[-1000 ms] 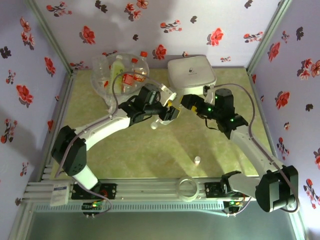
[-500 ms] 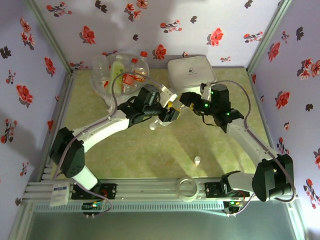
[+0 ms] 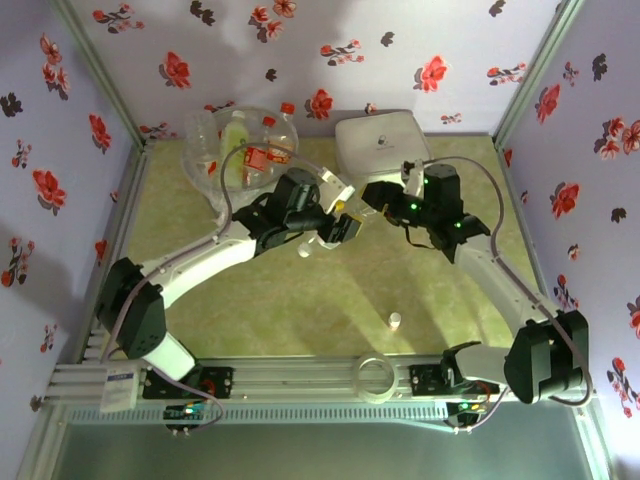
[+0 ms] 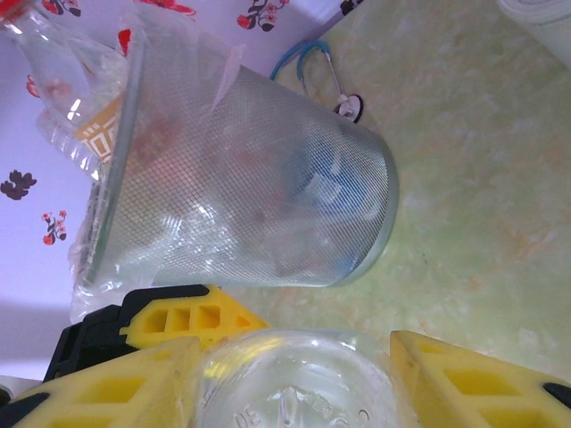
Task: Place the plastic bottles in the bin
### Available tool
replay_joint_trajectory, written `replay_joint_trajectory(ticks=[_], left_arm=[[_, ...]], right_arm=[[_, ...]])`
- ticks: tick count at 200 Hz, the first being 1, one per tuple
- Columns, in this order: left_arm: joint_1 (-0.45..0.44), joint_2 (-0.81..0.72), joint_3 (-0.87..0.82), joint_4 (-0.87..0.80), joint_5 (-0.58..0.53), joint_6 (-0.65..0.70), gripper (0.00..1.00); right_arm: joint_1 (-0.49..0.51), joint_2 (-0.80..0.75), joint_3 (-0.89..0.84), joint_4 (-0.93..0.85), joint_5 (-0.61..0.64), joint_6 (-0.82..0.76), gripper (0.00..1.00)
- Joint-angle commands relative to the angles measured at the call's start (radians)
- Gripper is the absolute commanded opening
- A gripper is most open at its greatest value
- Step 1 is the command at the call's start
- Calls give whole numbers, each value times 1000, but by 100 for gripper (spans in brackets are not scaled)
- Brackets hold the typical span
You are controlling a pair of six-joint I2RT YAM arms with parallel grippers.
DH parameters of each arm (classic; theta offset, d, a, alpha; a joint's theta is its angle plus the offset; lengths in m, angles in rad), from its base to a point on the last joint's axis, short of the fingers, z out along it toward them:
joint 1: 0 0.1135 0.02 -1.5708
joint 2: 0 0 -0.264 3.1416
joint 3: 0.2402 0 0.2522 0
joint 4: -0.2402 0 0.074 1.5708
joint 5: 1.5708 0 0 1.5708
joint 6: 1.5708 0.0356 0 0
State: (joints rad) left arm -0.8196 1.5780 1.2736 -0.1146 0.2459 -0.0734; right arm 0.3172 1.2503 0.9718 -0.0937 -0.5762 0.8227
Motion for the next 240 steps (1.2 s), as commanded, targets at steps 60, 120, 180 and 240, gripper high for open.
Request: replay_joint_trajectory(ticks=[60, 120, 180, 240], left_arm=[[14, -233, 169, -121, -24, -161, 100], [304, -493, 144, -332, -134, -308, 100], [723, -470, 38, -410, -35, -377, 97], [799, -295, 53, -402, -56, -315, 95]], right_arm=[[-17, -118, 219, -186, 118, -98, 47], [3, -64, 411, -141, 114, -100, 45], [154, 64, 531, 67, 169, -76, 44], [297, 316, 743, 58, 236, -219, 44]])
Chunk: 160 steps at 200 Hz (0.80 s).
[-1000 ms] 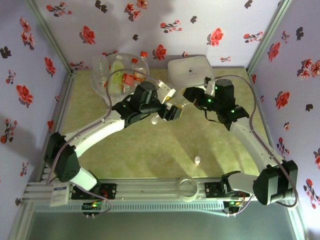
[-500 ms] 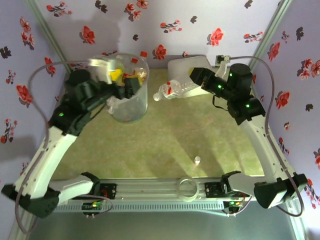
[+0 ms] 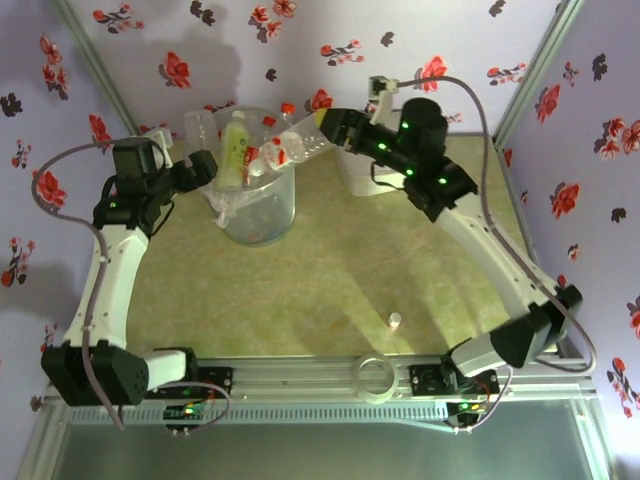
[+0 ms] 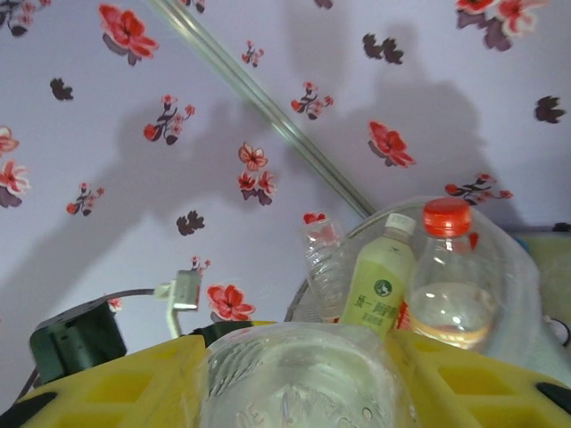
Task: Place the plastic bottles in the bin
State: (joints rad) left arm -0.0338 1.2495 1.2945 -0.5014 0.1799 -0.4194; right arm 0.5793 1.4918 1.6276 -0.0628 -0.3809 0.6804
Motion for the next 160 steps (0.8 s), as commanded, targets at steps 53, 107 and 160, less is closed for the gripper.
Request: replay_joint_trajectory(ticks=[53, 107, 160], left_arm=[[14, 92, 70, -71, 21, 88, 93], [14, 122, 90, -101, 66, 112, 90], [14, 146, 91, -98, 111, 114, 88]], right_arm=[[138, 263, 364, -322, 99, -325, 45], [183, 466, 661, -608, 101, -437, 43], [216, 717, 948, -745, 75, -475, 43]])
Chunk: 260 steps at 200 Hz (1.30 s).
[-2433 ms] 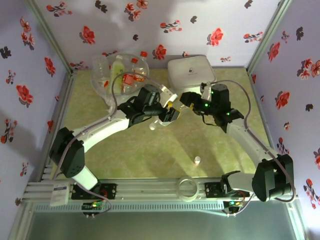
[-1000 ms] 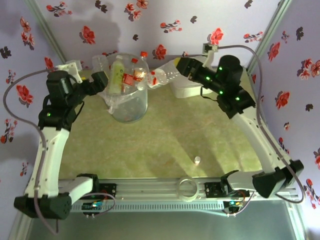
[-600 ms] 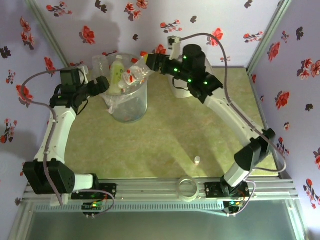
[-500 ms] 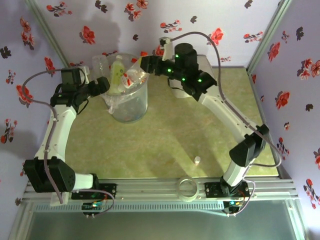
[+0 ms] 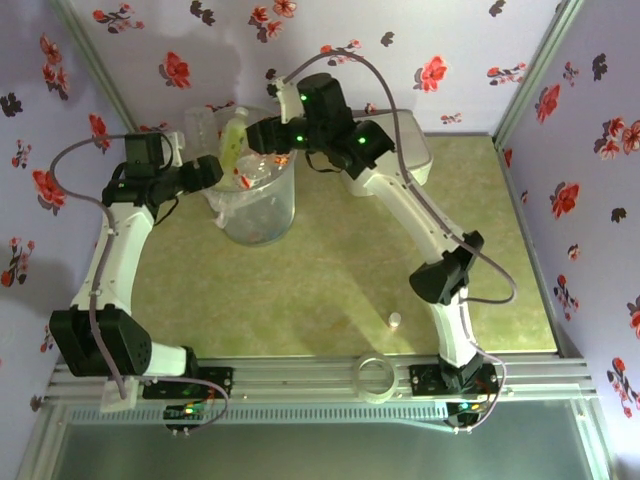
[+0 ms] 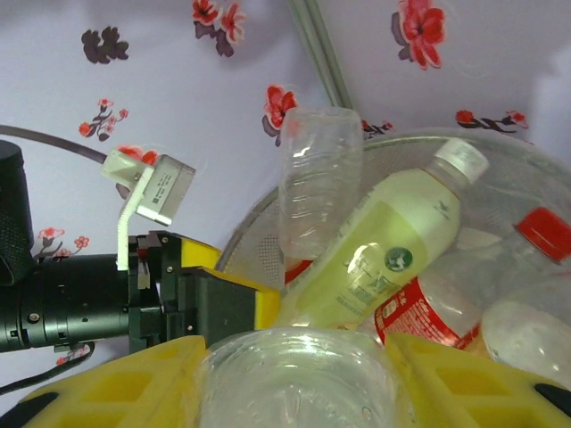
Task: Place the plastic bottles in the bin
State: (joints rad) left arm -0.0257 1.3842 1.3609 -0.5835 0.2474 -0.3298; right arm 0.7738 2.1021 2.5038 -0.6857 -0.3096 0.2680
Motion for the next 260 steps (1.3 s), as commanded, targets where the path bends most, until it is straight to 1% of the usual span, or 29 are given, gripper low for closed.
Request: replay_joint_trajectory(ticks=[1, 51, 68, 103, 138, 157, 168, 184, 204, 218, 232, 245, 260], left_arm=[[5, 12, 24, -15, 44, 24, 88], [4, 14, 11, 11, 75, 5, 86], [3, 18, 9, 20, 89, -1, 86], [3, 24, 9, 33, 112, -9, 85], [3, 16, 7, 39, 120, -11, 85], [3, 15, 12, 34, 122, -6, 85], [3, 15, 15, 33, 122, -3, 85], [3, 15, 19, 31, 122, 0, 85], [4, 11, 26, 30, 121, 3, 85], [4, 6, 32, 28, 122, 6, 85], [4, 2, 46, 20, 122, 8, 85], [3, -5, 60, 10, 121, 14, 85], [4, -12, 79, -4, 121, 24, 85]], right_arm=[[23, 108, 75, -121, 3, -62, 43], [31, 205, 89, -95, -25, -37, 41], [32, 219, 76, -90, -43, -23, 41], [33, 227, 14, -36, -121, 23, 41], [32, 269, 13, -46, -138, 35, 43], [32, 266, 14, -48, -131, 33, 49], [33, 250, 15, -39, -126, 33, 57], [32, 214, 15, -24, -119, 31, 64], [34, 155, 11, -8, -101, 21, 77], [35, 105, -16, 23, -86, 17, 85], [36, 50, -52, 59, -73, 12, 92], [36, -1, -89, 92, -49, 1, 96], [35, -60, -140, 139, -18, -8, 97]])
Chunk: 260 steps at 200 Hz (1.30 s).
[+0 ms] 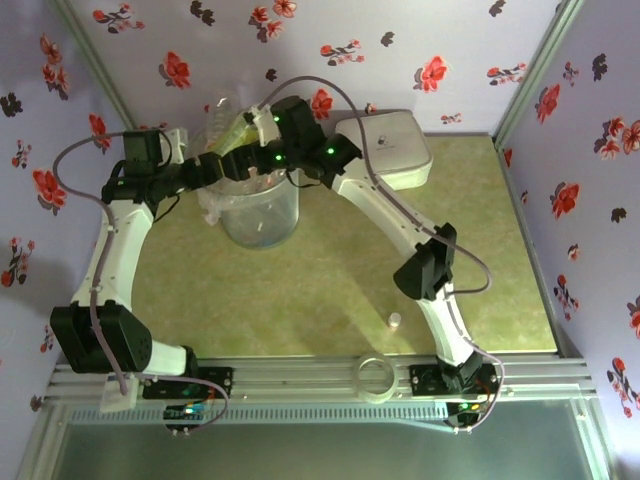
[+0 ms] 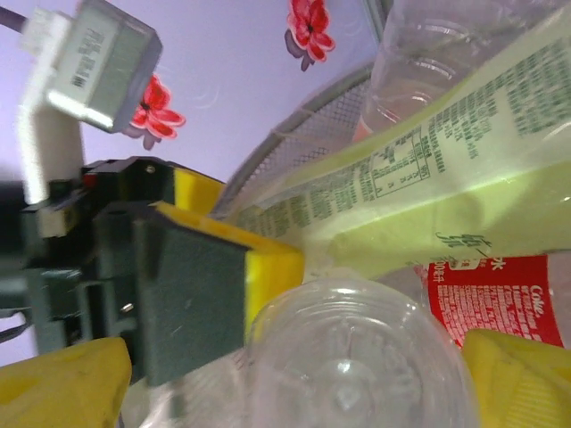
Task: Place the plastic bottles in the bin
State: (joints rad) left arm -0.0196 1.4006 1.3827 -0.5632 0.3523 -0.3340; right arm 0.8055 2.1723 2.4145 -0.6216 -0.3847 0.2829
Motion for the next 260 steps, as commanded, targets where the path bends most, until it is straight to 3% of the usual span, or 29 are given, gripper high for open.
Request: replay_joint_trajectory(ticks=[1, 24, 45, 74, 115, 192, 260], left_arm=[[-2, -28, 59, -25, 15, 28, 85], [-2, -40, 93, -51, 8, 43, 85], [-2, -48, 145, -79, -7, 61, 86], [-2, -34, 224, -96, -6, 63, 86], [-2, -14, 295, -113, -8, 67, 87], [-28, 147, 409, 146, -11, -20, 87], [-122, 355, 562, 71, -13, 64, 84]], right_arm=[[3, -134, -54, 77, 59, -23, 97], [2, -200, -87, 97, 107, -54, 98], [-3, -272, -161, 125, 244, -104, 96], [-70, -325, -260, 223, 355, -88, 91], [-169, -250, -269, 317, 306, 27, 85], [-153, -88, -200, 319, 192, 68, 71], [-86, -133, -348, 301, 185, 40, 62]])
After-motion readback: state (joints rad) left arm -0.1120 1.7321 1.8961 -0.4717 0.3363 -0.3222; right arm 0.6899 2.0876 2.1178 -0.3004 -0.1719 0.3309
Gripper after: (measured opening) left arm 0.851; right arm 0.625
